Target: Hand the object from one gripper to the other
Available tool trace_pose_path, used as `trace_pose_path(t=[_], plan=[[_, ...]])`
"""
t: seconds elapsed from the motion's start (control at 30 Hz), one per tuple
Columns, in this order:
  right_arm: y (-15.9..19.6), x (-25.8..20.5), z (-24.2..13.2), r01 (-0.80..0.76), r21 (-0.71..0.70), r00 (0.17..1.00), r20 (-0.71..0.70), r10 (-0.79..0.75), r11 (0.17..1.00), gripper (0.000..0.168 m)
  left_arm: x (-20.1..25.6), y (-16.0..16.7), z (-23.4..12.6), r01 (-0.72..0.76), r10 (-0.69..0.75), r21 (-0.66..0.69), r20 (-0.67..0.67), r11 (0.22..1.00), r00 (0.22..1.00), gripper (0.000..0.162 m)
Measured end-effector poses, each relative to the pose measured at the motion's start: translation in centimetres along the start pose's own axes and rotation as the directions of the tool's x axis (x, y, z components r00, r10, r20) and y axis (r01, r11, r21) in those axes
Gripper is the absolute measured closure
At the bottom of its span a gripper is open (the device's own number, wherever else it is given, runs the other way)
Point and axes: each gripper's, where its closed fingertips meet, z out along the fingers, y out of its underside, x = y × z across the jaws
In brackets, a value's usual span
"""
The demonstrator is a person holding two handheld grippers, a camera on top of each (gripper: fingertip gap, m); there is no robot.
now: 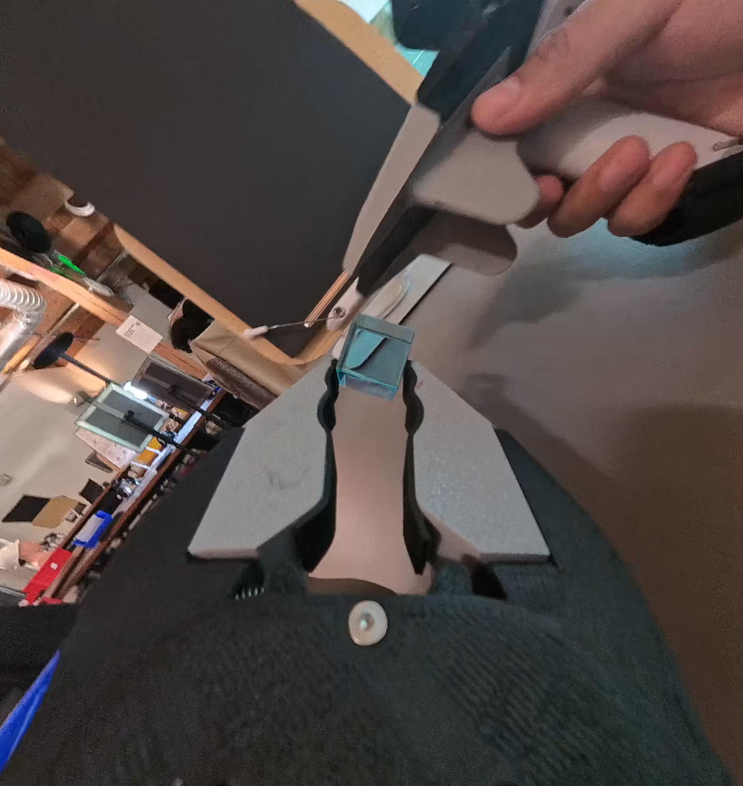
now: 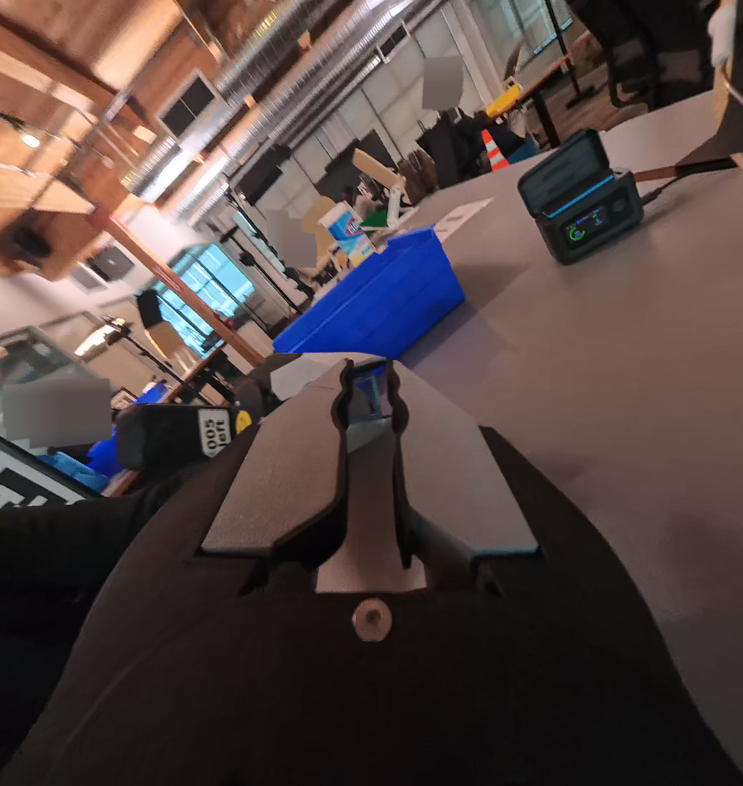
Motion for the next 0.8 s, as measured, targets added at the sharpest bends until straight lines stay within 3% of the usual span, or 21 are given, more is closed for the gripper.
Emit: trace_pose_path(t=[0.1,0.2,0.37,0.5,0.57,0.67,0.8], plan=[[-0.3,-0.6,-0.1,-0.01,0.012,0.999,0.039,0.009,1.0,0.142,-1.4,0.8,0.1,0.056,-0.054,-0.034,0.055,0.998,0.997,0.133],[1.3,-1.3,1.2,0.017,-0.066,0.998,0.063,-0.013,0.998,0.125,-1.0,0.1,-0.2,0.052,-0.052,0.014,0.028,0.999,0.998,0.133],[3.2,-1.4,2.7,0.122,-0.149,0.993,0.024,-0.12,0.981,0.147,-0.4,-0.7,-0.3,0.053,-0.054,0.03,0.017,0.998,0.998,0.134],[2.7,-1.8,2.6,0.178,-0.135,0.984,0.003,-0.179,0.975,0.147,-0.6,-1.0,-0.4,0.093,-0.094,0.046,0.017,0.995,0.995,0.135],[1.6,-1.1,2.2,0.236,-0.11,0.965,-0.086,-0.246,0.966,0.147,-0.5,-0.4,-0.2,0.117,-0.118,0.024,0.008,0.993,0.993,0.134],[-0.6,-0.9,0.8,0.369,-0.059,0.908,-0.192,-0.374,0.927,0.146,1.1,-0.5,-0.2,0.227,-0.223,0.024,-0.123,0.973,0.967,0.133],[-0.6,-3.4,0.4,0.573,-0.104,0.804,-0.121,-0.582,0.813,0.147,1.5,-2.5,-1.2,0.432,-0.396,0.077,-0.283,0.899,0.874,0.132]])
